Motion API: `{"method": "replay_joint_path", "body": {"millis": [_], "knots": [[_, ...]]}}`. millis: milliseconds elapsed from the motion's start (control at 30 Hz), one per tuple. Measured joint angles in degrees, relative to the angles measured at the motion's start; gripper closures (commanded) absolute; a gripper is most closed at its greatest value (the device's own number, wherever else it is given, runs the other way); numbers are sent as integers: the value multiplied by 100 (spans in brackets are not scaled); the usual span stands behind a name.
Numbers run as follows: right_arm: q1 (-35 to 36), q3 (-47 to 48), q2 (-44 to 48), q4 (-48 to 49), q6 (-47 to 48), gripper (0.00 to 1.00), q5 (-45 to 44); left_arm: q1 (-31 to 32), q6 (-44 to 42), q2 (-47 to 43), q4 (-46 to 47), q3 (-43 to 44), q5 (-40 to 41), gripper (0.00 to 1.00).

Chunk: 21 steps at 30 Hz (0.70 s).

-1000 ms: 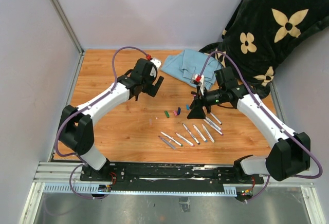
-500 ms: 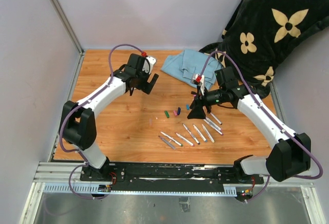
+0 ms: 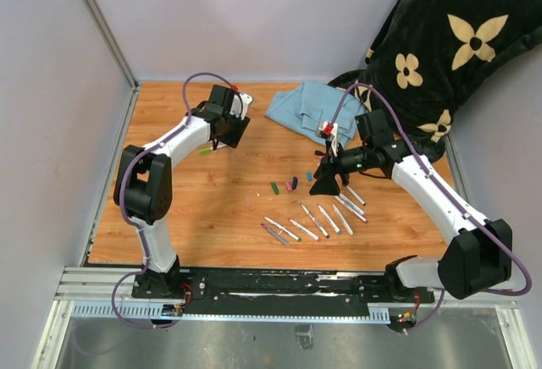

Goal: Open the pen caps
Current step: Pick up the pen from the center of the board.

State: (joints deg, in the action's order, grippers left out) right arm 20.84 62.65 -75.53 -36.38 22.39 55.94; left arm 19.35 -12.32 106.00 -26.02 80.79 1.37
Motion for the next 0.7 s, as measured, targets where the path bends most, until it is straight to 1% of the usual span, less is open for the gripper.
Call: {"method": "replay_joint_path", "body": {"millis": [33,167,400,467,700], "knots": [[0,0,0,2,0,36,0,-24,-11,52,-4,0,0,54],[0,0,0,0,0,36,0,-162,-39,186,-22,0,-26,54],[0,0,0,0,2,36,0,-354,-72,275,4,125,-382,45],[0,0,0,0,2,36,2,-352,-125,372,13,251,-472,45],[-20,0,0,0,2,36,2,-348,-382,907,-90,796,-708,58]]}}
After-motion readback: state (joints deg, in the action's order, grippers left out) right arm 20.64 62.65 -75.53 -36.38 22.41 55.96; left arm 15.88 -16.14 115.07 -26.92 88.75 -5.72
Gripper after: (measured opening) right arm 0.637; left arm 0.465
